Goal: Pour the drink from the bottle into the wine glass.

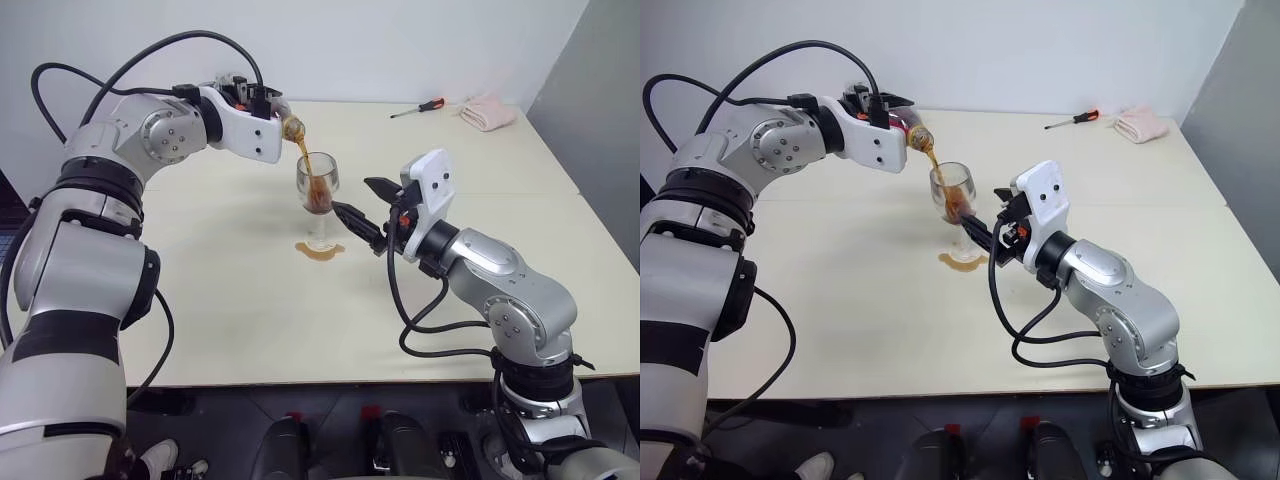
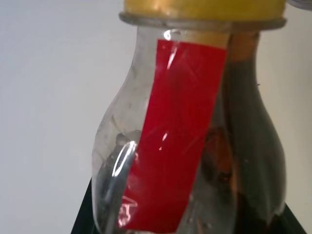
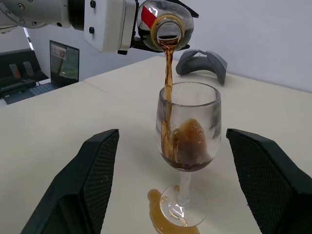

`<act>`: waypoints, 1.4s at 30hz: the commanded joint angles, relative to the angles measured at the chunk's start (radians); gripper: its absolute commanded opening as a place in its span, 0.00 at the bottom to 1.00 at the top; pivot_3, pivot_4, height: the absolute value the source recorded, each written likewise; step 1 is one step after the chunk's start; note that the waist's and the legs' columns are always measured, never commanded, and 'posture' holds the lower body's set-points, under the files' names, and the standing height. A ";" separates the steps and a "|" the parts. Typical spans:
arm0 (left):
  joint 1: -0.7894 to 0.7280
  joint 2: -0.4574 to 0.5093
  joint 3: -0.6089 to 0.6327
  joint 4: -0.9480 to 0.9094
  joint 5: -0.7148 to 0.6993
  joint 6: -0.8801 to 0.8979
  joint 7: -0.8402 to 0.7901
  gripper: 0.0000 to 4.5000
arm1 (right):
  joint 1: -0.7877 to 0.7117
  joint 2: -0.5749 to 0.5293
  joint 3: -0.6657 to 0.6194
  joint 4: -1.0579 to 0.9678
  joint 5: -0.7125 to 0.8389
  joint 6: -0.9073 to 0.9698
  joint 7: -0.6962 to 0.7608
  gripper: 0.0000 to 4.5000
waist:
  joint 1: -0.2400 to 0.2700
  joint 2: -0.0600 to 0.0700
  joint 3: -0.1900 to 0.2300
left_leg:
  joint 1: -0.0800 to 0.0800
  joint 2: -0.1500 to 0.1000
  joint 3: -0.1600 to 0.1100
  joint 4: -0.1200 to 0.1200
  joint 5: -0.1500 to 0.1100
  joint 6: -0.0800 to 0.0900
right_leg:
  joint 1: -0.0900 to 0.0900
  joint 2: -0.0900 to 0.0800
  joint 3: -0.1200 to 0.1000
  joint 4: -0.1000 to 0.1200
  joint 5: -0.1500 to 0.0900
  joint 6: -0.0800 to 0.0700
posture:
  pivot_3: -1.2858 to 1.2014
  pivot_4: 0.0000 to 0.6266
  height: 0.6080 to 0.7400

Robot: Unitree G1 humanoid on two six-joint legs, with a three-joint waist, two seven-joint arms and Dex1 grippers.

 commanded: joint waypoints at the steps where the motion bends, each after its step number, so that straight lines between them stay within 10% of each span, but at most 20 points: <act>1: -0.032 0.018 0.005 -0.011 -0.006 0.006 0.019 0.37 | -0.009 0.002 -0.015 -0.033 0.007 -0.008 0.002 0.84 | 0.000 0.000 0.000 | 0.000 0.000 0.000 0.000 0.000 0.000 | 0.000 0.000 0.000 0.000 0.000 0.000 | 0.52 0.24 1.00; 42: -0.040 0.024 -0.005 -0.007 0.008 0.016 0.035 0.37 | -0.006 -0.001 -0.013 -0.038 0.013 -0.007 0.003 0.84 | 0.000 0.000 0.000 | 0.000 0.000 0.000 0.000 0.000 0.000 | 0.000 0.000 0.000 0.000 0.000 0.000 | 0.52 0.24 1.00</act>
